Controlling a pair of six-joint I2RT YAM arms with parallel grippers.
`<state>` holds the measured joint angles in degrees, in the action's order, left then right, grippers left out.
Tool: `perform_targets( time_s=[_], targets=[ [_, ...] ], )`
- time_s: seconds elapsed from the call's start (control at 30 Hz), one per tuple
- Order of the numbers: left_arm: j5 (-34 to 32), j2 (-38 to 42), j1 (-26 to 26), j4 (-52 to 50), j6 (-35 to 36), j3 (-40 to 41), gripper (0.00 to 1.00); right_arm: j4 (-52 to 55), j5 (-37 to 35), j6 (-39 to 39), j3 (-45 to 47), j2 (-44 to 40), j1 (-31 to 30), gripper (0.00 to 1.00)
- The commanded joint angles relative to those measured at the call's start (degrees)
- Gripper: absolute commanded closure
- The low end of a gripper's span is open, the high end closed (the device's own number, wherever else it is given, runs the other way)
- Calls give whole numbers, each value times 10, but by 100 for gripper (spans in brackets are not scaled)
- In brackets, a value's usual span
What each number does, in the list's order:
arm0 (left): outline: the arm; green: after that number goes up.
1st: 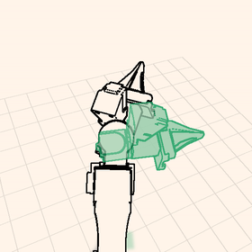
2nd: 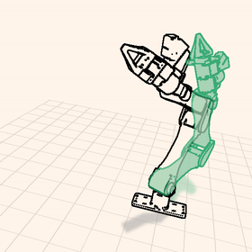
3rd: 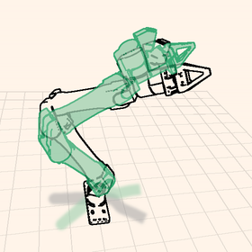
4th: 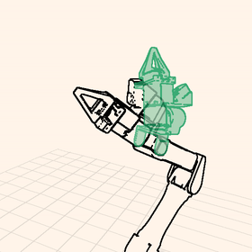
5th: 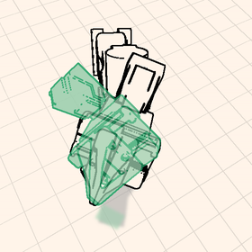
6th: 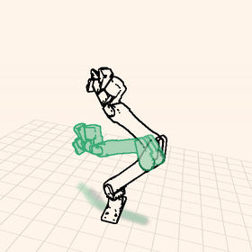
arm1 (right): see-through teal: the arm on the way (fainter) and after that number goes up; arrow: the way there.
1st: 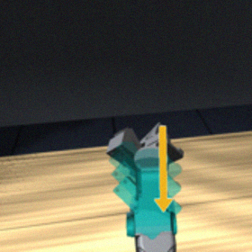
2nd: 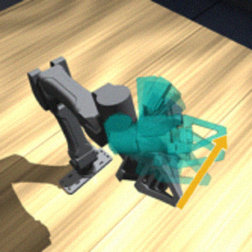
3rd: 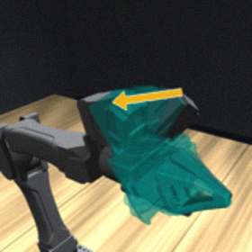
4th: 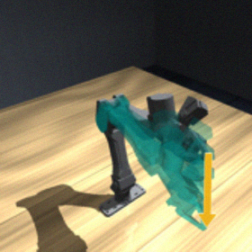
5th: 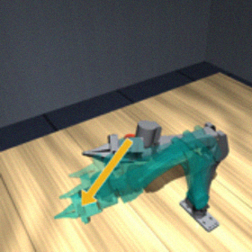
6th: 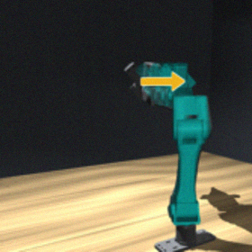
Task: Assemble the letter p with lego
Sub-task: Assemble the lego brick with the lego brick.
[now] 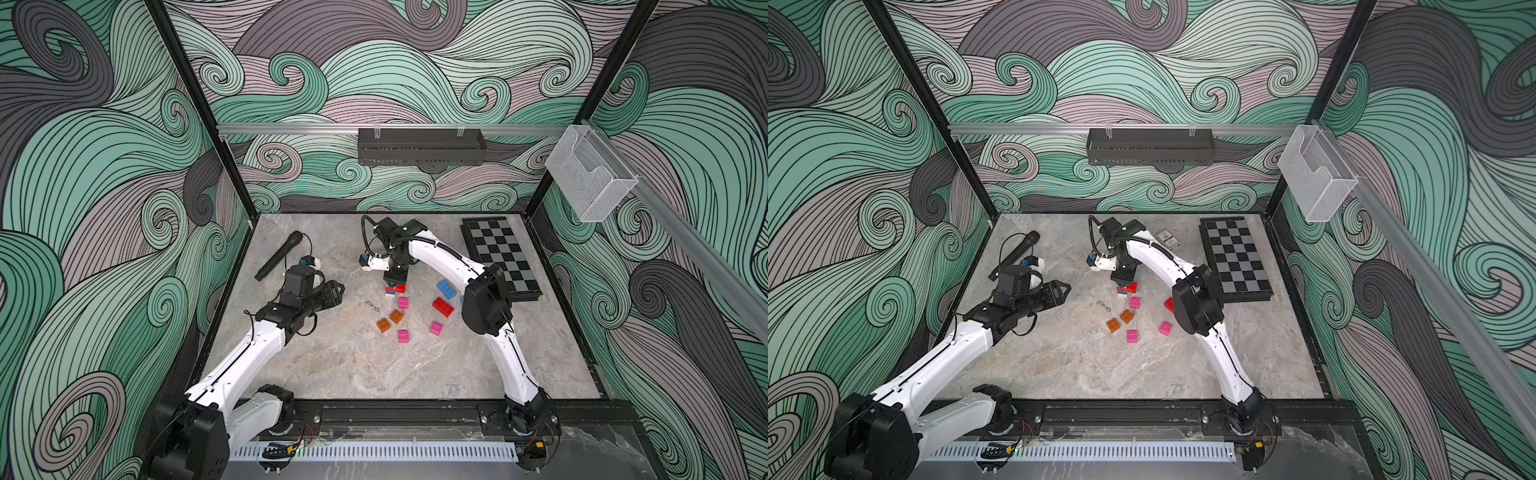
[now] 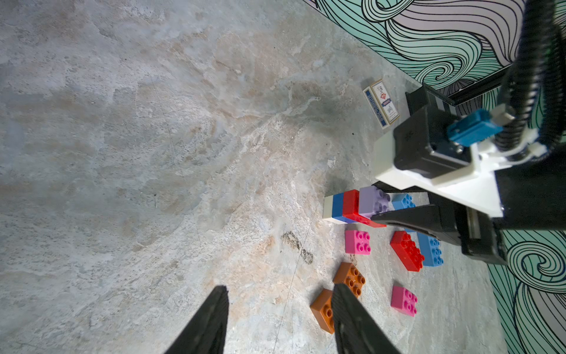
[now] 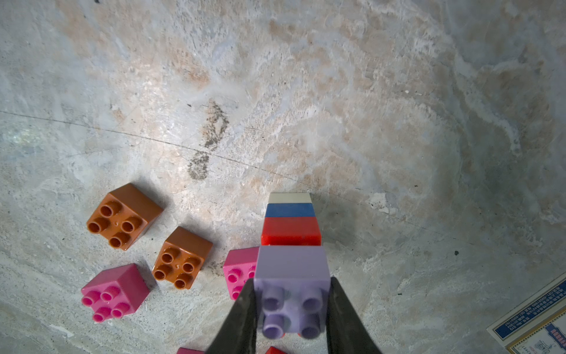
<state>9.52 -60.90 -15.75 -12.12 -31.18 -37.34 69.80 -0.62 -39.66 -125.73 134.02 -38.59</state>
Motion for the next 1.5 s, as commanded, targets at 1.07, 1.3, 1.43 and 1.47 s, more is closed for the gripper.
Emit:
perform_targets(
  time_s=[1.07, 1.3, 1.43, 1.47],
  targets=[
    [7, 2, 5, 8, 4, 3, 45, 7, -27, -16, 8, -5, -14, 81],
    [6, 7, 5, 8, 3, 4, 44, 13, -35, -18, 3, -18, -20, 81],
    [6, 9, 5, 8, 4, 5, 44, 15, -48, -21, 2, -15, -23, 81],
    [6, 9, 5, 8, 3, 5, 45, 16, -52, -21, 0, -14, -24, 81]
  ],
)
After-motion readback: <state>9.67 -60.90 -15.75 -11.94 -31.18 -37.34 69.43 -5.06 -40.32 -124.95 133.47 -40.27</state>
